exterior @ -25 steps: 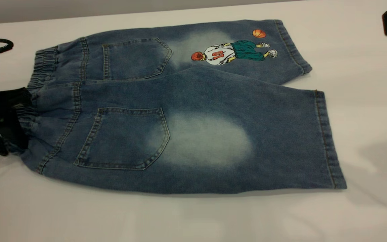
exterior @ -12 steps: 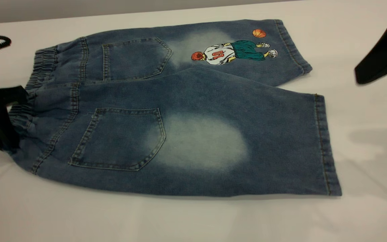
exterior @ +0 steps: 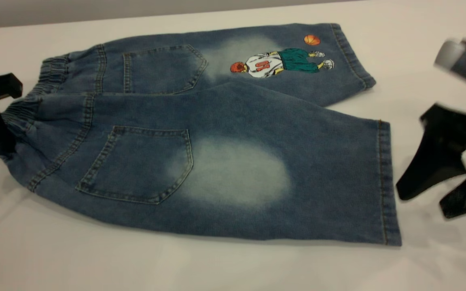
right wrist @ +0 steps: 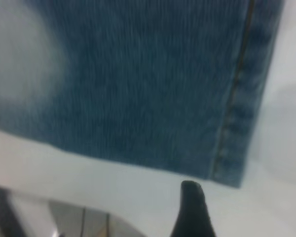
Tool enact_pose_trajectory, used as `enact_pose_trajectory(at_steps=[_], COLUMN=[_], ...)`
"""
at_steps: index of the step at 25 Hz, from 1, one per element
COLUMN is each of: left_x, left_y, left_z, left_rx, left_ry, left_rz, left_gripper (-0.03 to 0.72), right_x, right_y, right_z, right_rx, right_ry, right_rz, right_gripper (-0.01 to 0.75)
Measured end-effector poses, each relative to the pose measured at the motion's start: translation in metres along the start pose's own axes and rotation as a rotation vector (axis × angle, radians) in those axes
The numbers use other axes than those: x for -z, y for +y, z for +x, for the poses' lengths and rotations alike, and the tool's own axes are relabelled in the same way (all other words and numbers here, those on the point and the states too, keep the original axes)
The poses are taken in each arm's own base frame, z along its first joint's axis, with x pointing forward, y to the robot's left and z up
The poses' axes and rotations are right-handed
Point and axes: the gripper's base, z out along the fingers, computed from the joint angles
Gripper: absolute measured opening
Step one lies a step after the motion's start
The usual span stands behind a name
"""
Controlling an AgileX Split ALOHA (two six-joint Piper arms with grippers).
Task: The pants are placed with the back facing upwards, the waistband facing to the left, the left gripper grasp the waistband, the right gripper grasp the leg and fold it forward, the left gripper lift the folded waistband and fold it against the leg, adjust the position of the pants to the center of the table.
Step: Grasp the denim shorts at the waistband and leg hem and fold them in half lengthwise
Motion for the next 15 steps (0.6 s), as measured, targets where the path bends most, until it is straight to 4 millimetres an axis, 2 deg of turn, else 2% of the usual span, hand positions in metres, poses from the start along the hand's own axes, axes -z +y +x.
enact_pose_trajectory(at_steps=[7,15], left_x=[0.0,0.0], left_y=[0.0,0.0], left_z=[0.0,0.0], left_rx=[0.004,0.008], left_ry=[0.001,-0.001], left_rz=[0.002,0.004], left_gripper=[0.12,0.12], right_x=[-0.026,-0.037], right_y=[-0.01,-0.013], right_z=[0.001,0.002], right_rx=[-0.026,-0.034], right_ry=[0.053,0.061], right_rz=[-0.048,-0.089], right_gripper=[0.437,0.437])
